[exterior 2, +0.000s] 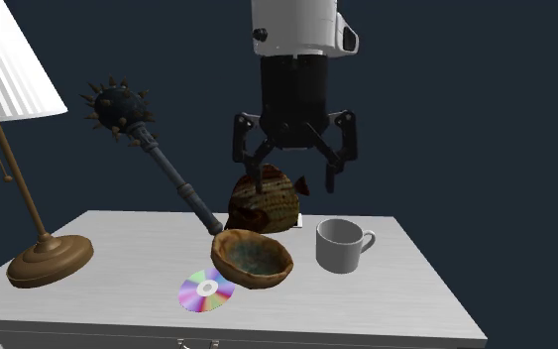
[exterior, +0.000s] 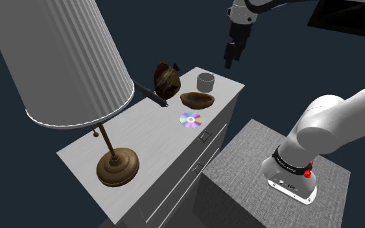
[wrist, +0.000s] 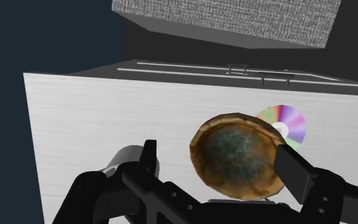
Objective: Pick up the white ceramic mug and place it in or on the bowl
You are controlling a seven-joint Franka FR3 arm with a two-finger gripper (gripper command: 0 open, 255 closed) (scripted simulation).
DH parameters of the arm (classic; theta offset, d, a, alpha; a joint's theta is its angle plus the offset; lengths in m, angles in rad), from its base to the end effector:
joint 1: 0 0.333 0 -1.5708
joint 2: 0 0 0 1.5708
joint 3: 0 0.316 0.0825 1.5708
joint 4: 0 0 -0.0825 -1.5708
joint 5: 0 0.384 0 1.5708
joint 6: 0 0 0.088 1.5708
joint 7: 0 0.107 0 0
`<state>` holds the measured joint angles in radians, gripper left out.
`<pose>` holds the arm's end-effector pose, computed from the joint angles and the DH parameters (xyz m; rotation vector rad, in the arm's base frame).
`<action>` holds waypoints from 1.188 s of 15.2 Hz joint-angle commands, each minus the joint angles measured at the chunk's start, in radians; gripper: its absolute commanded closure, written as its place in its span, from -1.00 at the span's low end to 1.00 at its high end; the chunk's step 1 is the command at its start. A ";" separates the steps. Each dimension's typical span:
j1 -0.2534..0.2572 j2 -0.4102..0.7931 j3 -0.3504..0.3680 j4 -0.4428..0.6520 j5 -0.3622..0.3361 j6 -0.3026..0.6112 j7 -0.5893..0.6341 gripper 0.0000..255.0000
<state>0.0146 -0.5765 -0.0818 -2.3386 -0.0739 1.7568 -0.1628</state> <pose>0.3760 -0.0363 0.5426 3.1085 0.1912 -0.0148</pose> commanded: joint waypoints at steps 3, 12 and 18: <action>-0.002 0.108 -0.014 -0.015 -0.005 0.138 -0.001 -1.00; -0.007 0.417 -0.045 0.064 0.005 0.399 -0.017 -1.00; -0.014 0.619 -0.057 0.167 0.029 0.515 -0.034 -1.00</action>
<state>0.0008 0.0182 -0.1382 -2.1842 -0.0477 2.2571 -0.1967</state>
